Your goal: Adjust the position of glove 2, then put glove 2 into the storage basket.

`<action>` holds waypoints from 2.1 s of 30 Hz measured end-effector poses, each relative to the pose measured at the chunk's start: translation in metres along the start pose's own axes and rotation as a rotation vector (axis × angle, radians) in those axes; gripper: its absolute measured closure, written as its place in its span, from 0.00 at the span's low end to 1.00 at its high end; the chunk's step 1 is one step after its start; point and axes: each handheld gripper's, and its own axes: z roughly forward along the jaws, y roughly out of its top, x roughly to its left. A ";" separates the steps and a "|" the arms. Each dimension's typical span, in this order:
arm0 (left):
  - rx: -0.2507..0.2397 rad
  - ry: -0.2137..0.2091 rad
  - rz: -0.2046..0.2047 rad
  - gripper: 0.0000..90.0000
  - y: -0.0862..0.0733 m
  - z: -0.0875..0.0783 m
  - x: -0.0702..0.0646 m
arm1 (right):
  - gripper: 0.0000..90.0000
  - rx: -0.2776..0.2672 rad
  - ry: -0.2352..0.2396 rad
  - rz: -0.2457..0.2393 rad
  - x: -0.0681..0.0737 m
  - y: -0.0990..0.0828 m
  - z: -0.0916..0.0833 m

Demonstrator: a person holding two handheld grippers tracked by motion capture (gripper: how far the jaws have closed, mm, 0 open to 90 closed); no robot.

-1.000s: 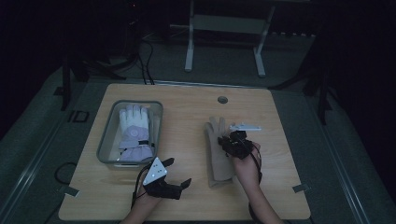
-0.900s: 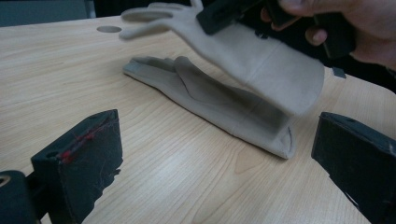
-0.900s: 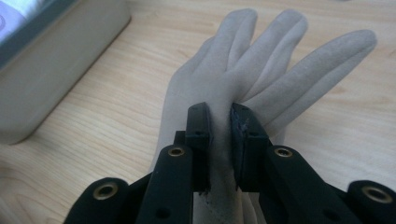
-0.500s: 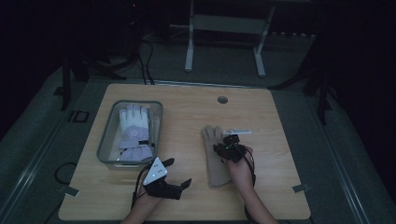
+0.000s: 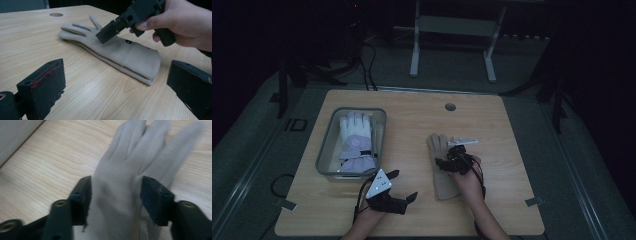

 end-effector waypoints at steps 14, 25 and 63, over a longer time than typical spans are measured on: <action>0.001 -0.005 -0.009 0.03 0.000 0.002 -0.001 | 1.00 0.047 -0.008 -0.002 -0.011 -0.002 -0.016; 0.002 -0.012 -0.017 0.03 0.000 0.003 -0.003 | 1.00 0.066 -0.024 -0.003 -0.012 -0.015 0.002; 0.248 0.024 -0.070 0.05 0.025 0.061 -0.039 | 0.15 -0.048 0.150 -0.083 -0.049 -0.003 -0.049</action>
